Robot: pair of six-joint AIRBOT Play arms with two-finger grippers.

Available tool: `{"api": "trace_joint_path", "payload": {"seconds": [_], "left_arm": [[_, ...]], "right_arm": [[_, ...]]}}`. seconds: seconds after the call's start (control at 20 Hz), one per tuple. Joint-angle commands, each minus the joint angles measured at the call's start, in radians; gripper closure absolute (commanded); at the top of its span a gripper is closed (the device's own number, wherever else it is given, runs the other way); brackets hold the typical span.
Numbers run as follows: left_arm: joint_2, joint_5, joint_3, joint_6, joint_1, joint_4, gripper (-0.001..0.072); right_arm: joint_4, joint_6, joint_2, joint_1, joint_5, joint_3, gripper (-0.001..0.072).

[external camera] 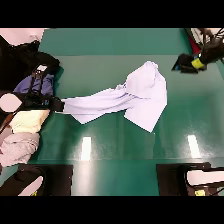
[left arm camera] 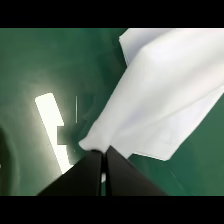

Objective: Fold the shirts.

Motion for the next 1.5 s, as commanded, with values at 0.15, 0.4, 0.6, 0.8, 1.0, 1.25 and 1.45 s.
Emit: {"api": "trace_joint_path", "payload": {"seconds": [0.15,0.4,0.6,0.8,1.0,1.25,1.45], "left_arm": [[-0.116,0.005,-0.003,-0.034,0.006,0.032,0.0682],[-0.126,-0.073,0.014,-0.033,0.006,0.042,0.0345],[-0.127,-0.171,0.004,-0.033,0.013,0.095,0.0330],[-0.129,-0.174,-0.006,-0.032,0.203,0.042,0.0330],[-0.132,-0.160,-0.084,0.090,0.348,-0.182,0.0328],[-0.132,-0.058,-0.229,0.068,0.305,-0.208,0.0199],[-0.132,0.016,-0.241,0.025,0.285,-0.222,0.0199]], "right_arm": [[0.000,-0.018,0.129,-0.003,0.000,-0.414,0.0199],[0.036,-0.018,0.166,0.003,-0.048,-0.570,0.0199],[0.056,-0.027,0.179,0.004,-0.050,-0.568,0.0199],[0.054,-0.028,0.179,0.004,-0.030,-0.533,0.0200],[0.054,-0.029,0.178,0.004,-0.019,-0.518,0.0200],[0.053,-0.028,0.179,0.004,-0.019,-0.518,0.0200],[0.053,-0.028,0.179,0.004,-0.019,-0.518,0.0200]]}}
